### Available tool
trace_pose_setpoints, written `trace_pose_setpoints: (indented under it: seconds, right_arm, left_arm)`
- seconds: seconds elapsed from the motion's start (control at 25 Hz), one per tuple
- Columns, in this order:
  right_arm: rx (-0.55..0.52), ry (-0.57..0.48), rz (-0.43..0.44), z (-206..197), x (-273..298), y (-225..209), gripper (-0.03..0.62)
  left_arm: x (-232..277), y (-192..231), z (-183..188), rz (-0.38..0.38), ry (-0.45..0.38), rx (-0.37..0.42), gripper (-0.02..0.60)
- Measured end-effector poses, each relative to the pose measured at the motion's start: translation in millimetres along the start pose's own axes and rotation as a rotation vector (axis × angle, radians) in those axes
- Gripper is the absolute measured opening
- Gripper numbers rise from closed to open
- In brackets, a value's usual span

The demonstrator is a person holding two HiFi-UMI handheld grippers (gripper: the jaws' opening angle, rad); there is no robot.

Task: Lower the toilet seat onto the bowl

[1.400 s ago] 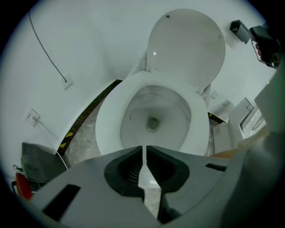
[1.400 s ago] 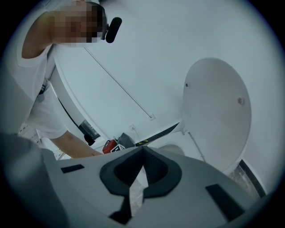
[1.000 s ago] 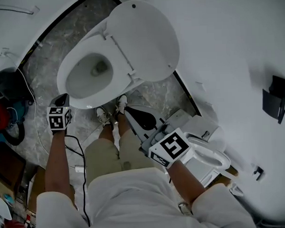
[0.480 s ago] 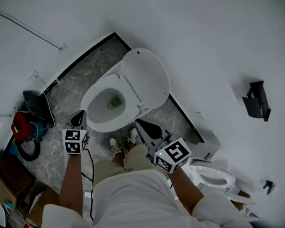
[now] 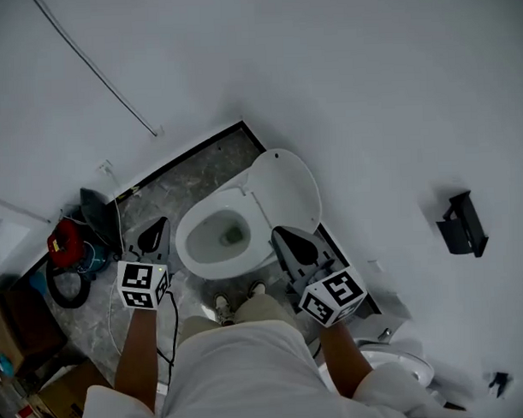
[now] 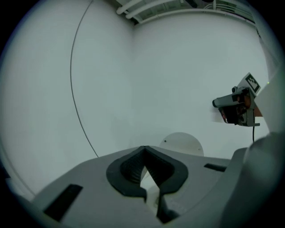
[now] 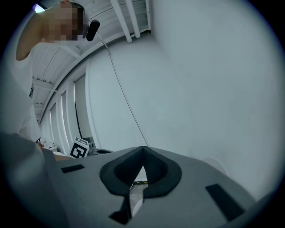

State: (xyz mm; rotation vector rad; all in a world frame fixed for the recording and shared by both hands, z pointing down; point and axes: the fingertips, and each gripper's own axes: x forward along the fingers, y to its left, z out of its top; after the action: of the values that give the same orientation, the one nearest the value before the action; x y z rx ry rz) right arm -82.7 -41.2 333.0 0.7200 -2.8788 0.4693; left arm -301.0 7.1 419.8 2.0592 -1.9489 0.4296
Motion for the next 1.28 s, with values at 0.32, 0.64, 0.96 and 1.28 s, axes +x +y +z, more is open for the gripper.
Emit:
trace_pose_setpoints:
  seconds: [0.32,0.64,0.96,1.28]
  right_arm:
    - [-0.042,-0.046,0.005,28.0,-10.3,-18.7,-0.002]
    - [-0.121,-0.086,0.052,53.1,-23.0,-40.4,-0.002]
    - [-0.085,-0.128,-0.06,71.0,-52.7,-94.6,-0.002]
    - [-0.045,-0.149,-0.159,84.6,-75.7,-142.3,-0.002]
  left_arm:
    - [-39.0,-5.6,88.6,0.054,-0.164,0.019,0.005]
    - [-78.7,-19.6,161.1,0.082,-0.312,0.067,0.005]
    - [-110.8,-29.8,188.9,0.162,-0.419,0.041,0.005]
    - [-158.0,-13.3,184.3,0.338,-0.465,-0.024,0.005]
